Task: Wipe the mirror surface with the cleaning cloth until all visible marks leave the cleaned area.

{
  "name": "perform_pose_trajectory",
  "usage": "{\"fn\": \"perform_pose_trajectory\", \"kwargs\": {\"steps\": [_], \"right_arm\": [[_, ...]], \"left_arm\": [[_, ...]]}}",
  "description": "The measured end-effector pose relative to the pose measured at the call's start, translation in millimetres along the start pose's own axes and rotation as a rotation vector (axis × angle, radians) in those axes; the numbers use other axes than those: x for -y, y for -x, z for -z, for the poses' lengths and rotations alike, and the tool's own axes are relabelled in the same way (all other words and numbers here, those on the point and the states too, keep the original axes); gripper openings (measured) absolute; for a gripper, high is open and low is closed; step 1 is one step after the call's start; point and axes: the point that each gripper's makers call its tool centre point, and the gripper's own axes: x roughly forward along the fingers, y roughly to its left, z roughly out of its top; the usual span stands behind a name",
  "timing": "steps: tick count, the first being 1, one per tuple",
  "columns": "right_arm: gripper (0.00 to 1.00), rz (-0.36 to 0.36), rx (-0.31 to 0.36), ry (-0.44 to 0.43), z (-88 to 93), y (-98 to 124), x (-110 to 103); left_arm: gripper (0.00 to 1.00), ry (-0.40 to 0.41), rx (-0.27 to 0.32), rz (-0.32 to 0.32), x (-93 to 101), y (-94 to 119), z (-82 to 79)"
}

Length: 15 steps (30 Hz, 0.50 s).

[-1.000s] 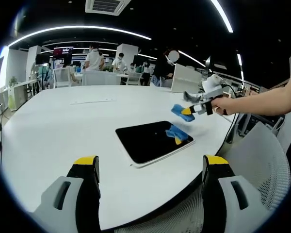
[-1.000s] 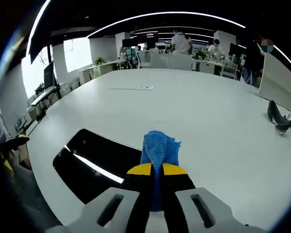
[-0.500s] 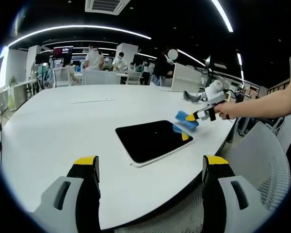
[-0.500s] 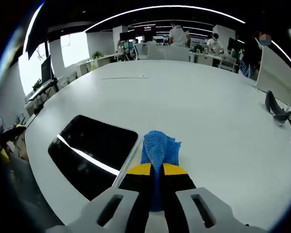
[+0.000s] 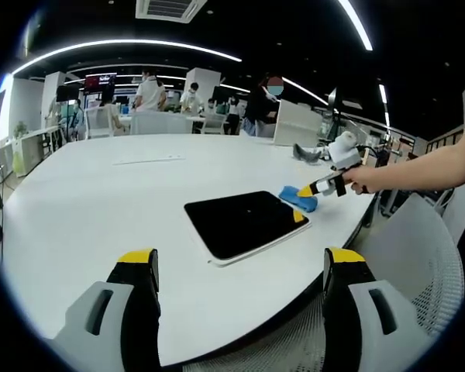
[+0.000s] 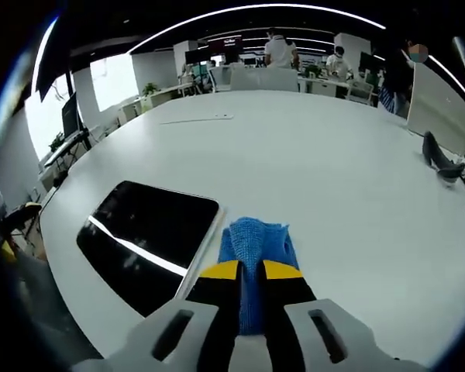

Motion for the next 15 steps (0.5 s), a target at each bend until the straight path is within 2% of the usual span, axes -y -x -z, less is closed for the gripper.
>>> {"fn": "perform_pose_trajectory", "kwargs": {"steps": [7, 10, 12, 15], "right_arm": [[0.11, -0.001, 0.019, -0.015, -3.1, 8.8, 2.3], [0.11, -0.012, 0.053, -0.024, -9.4, 19.4, 0.2], [0.12, -0.013, 0.077, 0.015, -13.2, 26.9, -2.2], [0.15, -0.018, 0.117, 0.014, -18.2, 42.0, -4.8]], "left_arm": [[0.86, 0.000, 0.002, 0.000, 0.1, 0.3, -0.2], [0.86, 0.000, 0.004, 0.000, 0.2, 0.2, -0.5], [0.87, -0.001, 0.007, -0.002, 0.0, 0.4, -1.0], [0.89, -0.003, 0.018, -0.010, -1.1, 0.9, -2.6]]}}
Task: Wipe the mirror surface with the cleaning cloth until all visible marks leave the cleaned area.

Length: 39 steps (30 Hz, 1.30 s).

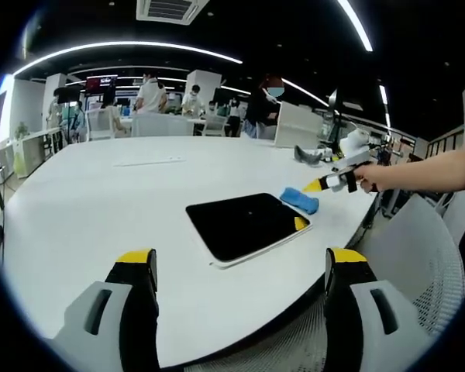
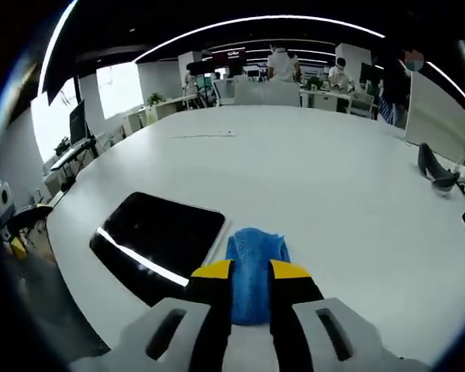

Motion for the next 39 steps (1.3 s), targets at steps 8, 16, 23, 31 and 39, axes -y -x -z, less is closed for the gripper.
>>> {"fn": "perform_pose_trajectory", "kwargs": {"steps": [8, 16, 23, 31, 39], "right_arm": [[0.32, -0.002, 0.129, 0.054, -22.9, 57.1, -18.7], [0.47, 0.024, 0.189, 0.045, -3.8, 102.7, -32.6], [0.62, -0.003, 0.212, 0.008, 18.3, 113.4, -54.3], [0.74, 0.015, 0.246, 0.094, 16.2, 114.5, -67.9], [0.93, 0.021, 0.271, 0.125, 14.2, 113.4, -72.6]], "left_arm": [[0.89, 0.000, 0.001, 0.004, 0.7, -0.1, 0.2], [0.88, 0.003, 0.009, 0.006, 0.9, 0.7, -1.0], [0.89, -0.001, -0.003, 0.012, 2.8, 2.0, 1.1], [0.89, -0.002, -0.013, 0.005, 1.5, 3.3, 3.0], [0.89, 0.000, 0.001, 0.008, 1.7, 4.9, 1.4]]}}
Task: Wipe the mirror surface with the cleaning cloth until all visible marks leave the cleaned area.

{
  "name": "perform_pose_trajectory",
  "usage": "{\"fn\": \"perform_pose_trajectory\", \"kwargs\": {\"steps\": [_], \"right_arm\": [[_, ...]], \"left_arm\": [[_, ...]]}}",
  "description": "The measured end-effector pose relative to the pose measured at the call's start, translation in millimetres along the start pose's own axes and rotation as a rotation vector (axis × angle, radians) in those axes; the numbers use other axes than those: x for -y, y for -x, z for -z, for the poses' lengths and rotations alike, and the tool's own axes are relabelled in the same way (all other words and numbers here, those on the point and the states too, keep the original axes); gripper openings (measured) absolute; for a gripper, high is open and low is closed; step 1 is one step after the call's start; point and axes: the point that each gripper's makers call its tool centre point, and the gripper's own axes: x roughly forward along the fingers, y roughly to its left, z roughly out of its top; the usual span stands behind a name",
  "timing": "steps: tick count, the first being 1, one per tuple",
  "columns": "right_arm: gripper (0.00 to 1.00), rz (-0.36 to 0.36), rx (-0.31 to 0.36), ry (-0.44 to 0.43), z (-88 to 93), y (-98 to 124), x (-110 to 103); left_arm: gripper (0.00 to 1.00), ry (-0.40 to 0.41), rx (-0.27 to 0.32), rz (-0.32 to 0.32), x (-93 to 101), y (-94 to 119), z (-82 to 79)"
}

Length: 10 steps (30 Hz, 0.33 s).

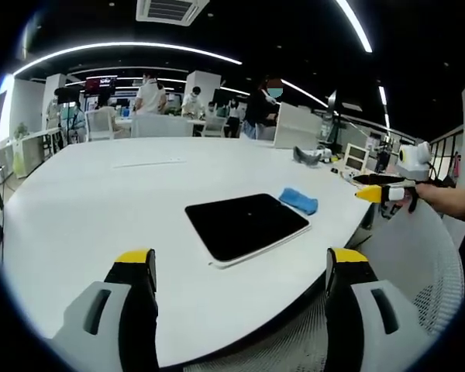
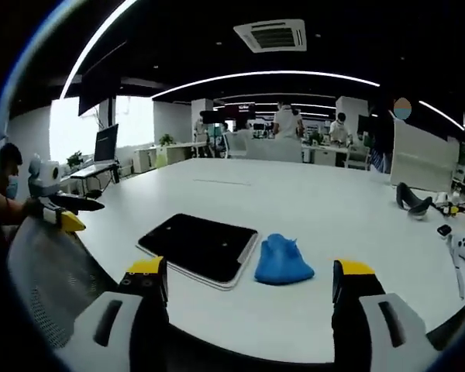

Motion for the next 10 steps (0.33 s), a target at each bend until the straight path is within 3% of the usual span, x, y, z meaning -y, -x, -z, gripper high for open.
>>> {"fn": "perform_pose_trajectory", "kwargs": {"steps": [10], "right_arm": [[0.98, -0.005, 0.001, 0.013, 3.4, -0.2, 2.4]], "left_arm": [[0.91, 0.002, 0.022, -0.001, -0.9, 1.6, -2.6]]}}
